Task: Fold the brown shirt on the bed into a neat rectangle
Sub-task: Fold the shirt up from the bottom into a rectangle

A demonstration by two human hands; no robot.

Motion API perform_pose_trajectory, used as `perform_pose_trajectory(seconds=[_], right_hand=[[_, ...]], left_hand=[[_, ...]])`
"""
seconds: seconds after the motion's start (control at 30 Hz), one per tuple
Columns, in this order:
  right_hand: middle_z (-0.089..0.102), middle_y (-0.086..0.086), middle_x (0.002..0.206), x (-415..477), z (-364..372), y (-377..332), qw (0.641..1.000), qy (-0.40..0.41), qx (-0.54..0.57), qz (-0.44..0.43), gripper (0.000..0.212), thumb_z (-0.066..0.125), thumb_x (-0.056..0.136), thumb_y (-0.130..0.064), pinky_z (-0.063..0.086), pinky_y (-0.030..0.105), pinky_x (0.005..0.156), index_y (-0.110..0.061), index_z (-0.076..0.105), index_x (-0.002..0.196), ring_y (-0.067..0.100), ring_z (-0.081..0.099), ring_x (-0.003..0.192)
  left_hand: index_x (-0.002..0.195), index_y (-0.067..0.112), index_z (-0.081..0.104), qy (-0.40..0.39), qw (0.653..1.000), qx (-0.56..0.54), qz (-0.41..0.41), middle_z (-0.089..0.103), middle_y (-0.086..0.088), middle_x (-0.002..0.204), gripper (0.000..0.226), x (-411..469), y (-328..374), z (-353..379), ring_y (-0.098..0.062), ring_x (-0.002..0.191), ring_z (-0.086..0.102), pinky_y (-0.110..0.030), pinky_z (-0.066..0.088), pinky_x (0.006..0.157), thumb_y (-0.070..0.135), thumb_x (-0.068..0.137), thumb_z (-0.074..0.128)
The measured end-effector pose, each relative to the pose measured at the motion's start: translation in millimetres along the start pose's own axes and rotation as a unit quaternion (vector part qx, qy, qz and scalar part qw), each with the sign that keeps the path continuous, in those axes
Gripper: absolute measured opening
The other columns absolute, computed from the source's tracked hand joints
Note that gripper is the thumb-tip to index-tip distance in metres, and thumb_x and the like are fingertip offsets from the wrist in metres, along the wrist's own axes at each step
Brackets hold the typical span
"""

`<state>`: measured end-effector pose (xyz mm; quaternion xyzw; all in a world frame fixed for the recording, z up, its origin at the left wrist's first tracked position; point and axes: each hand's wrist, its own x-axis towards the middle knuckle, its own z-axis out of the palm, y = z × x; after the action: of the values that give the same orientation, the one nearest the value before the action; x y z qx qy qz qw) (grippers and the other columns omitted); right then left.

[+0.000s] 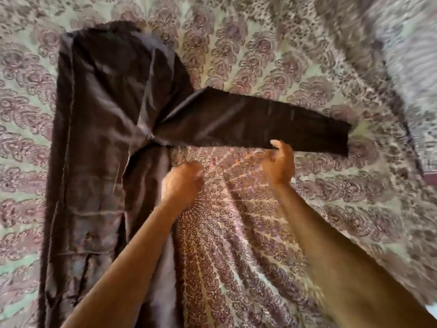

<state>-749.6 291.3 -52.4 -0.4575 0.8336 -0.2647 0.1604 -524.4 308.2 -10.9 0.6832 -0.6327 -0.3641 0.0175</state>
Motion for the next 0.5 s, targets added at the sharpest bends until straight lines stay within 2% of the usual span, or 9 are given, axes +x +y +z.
perform_pose_trajectory(seconds=[0.07,0.17,0.23,0.3,0.4,0.43,0.5], right_hand=[[0.056,0.016,0.119,22,-18,22,0.994,0.019,-0.003,0.103,0.036,0.056,0.083,-0.01,0.042,0.035,0.081,-0.009,0.058,0.119,0.032,0.055,0.107],[0.051,0.018,0.127,54,-38,50,0.97,0.019,0.034,0.24,0.04,0.053,0.088,-0.014,0.04,0.034,0.085,-0.011,0.051,0.128,0.031,0.052,0.112],[0.056,0.017,0.121,72,-39,64,0.946,0.023,0.125,0.299,0.04,0.053,0.089,-0.012,0.042,0.033,0.077,-0.011,0.052,0.129,0.027,0.056,0.1],[0.058,0.01,0.104,87,-38,73,0.902,0.04,0.256,0.346,0.036,0.053,0.089,-0.014,0.043,0.032,0.066,-0.01,0.056,0.126,0.02,0.054,0.084],[0.054,0.003,0.101,100,-39,77,0.862,0.001,0.339,0.377,0.024,0.052,0.091,-0.019,0.041,0.03,0.077,-0.012,0.061,0.112,0.017,0.051,0.09],[0.055,0.002,0.104,102,-41,73,0.853,0.003,0.36,0.378,0.027,0.052,0.091,-0.019,0.041,0.029,0.08,-0.012,0.061,0.116,0.016,0.051,0.092],[0.058,0.002,0.11,99,-46,54,0.867,0.041,0.372,0.329,0.031,0.052,0.093,-0.016,0.042,0.026,0.082,-0.008,0.059,0.122,0.013,0.053,0.099]], left_hand=[[0.117,0.027,0.062,-0.001,1.0,-0.021,0.001,0.067,-0.002,0.114,0.033,17,33,12,-0.025,0.104,0.061,-0.038,0.05,0.087,0.024,0.084,0.063],[0.119,0.027,0.061,-0.015,1.0,-0.019,0.001,0.067,-0.006,0.112,0.035,41,78,37,-0.028,0.101,0.062,-0.038,0.051,0.085,0.025,0.084,0.064],[0.118,0.026,0.061,-0.024,0.999,-0.026,0.008,0.067,-0.004,0.114,0.034,53,100,49,-0.027,0.101,0.062,-0.037,0.051,0.085,0.026,0.084,0.064],[0.114,0.027,0.063,-0.019,0.999,-0.032,0.016,0.067,-0.001,0.114,0.032,62,118,59,-0.024,0.1,0.063,-0.035,0.051,0.084,0.026,0.083,0.065],[0.112,0.027,0.064,-0.004,1.0,-0.018,0.02,0.068,0.002,0.113,0.029,65,134,63,-0.023,0.1,0.063,-0.033,0.05,0.083,0.025,0.084,0.065],[0.111,0.025,0.065,-0.004,1.0,-0.023,0.017,0.068,0.002,0.112,0.027,64,135,63,-0.022,0.099,0.063,-0.031,0.049,0.081,0.023,0.084,0.065],[0.11,0.021,0.066,0.011,0.996,-0.082,0.029,0.069,0.0,0.108,0.027,65,130,64,-0.02,0.095,0.065,-0.024,0.045,0.075,0.018,0.082,0.067]])
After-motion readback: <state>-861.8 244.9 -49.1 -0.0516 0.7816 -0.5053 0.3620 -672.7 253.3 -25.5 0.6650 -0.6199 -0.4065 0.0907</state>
